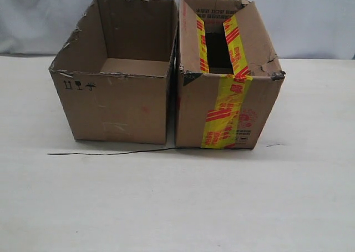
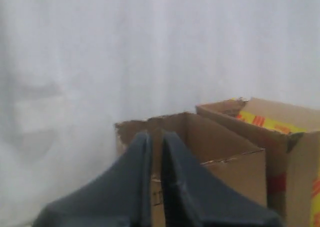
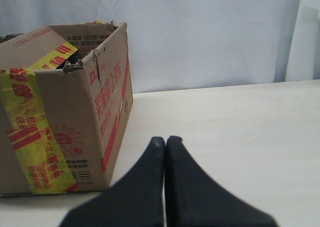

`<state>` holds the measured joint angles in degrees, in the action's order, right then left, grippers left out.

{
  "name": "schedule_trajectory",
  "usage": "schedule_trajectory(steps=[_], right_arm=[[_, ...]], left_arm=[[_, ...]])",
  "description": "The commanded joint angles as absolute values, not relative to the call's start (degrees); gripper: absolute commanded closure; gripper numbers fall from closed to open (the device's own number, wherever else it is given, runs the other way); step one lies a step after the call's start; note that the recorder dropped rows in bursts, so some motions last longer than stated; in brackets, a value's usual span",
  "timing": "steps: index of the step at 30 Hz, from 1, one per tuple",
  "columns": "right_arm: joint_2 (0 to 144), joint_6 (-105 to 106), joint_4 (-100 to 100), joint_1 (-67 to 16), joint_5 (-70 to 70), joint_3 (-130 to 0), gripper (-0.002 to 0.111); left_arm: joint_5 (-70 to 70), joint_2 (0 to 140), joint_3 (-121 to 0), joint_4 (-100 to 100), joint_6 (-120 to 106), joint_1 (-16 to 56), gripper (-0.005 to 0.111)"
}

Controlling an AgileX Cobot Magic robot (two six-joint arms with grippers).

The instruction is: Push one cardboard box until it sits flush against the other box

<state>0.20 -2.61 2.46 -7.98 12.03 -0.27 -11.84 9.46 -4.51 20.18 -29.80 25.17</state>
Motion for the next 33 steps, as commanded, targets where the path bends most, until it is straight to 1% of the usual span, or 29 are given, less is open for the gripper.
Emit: schedule_trajectory(steps=[1,6,8,10,13,15,17,18,19,20,23,26,28,33], right_arm=[[0.00,-2.11,2.37,-8.16,12.09,0.00,0.108],[0.00,-2.11,2.37,-8.16,12.09,0.00,0.108],[0.00,-2.11,2.37,-8.16,12.09,0.00,0.108],[0.00,-2.11,2.37,-8.16,12.09,0.00,0.108],[0.00,-2.11,2.37,-8.16,12.09,0.00,0.108],[0.00,-2.11,2.37,-8.16,12.09,0.00,0.108],[0.00,-2.11,2.37,-8.16,12.09,0.00,0.108],[0.00,-2.11,2.37,-8.16,12.09,0.00,0.108],[0.00,-2.11,2.37,-8.16,12.09,0.00,0.108],[0.00,-2.11,2.37,-8.16,12.09,0.00,0.108],[0.00,-2.11,2.37,-8.16,12.09,0.00,0.108],[0.00,-2.11,2.37,-8.16,12.09,0.00,0.108],[0.00,-2.11,2.37,-8.16,12.09,0.00,0.108],[0.00,-2.11,2.37,-8.16,12.09,0.00,0.108]], left_arm=[[-11.00,9.21,-2.33,-26.44,14.03,23.69,0.107],[-3.86,9.21,-2.33,-21.87,14.60,22.96,0.107],[-1.68,9.21,-2.33,-20.11,13.84,21.48,0.107],[0.00,9.21,-2.33,-16.01,11.68,17.23,0.107],[2.21,9.21,-2.33,-8.34,7.83,8.79,0.107],[3.55,9.21,-2.33,-6.78,7.14,2.86,0.107],[3.83,9.21,-1.41,-6.78,7.14,-1.73,0.107],[1.45,9.21,0.00,-4.81,5.86,-5.91,0.107],[0.00,9.21,0.00,-2.70,4.39,-7.53,0.107],[4.16,8.95,0.00,-0.33,2.52,-8.87,0.107],[5.93,6.80,0.00,0.41,-1.48,-8.87,0.107],[12.49,0.37,0.00,0.91,-3.39,-8.96,0.107],[14.46,0.00,0.00,0.00,-3.39,-8.96,0.107],[14.29,0.00,0.00,-0.36,-3.39,-8.96,0.107]])
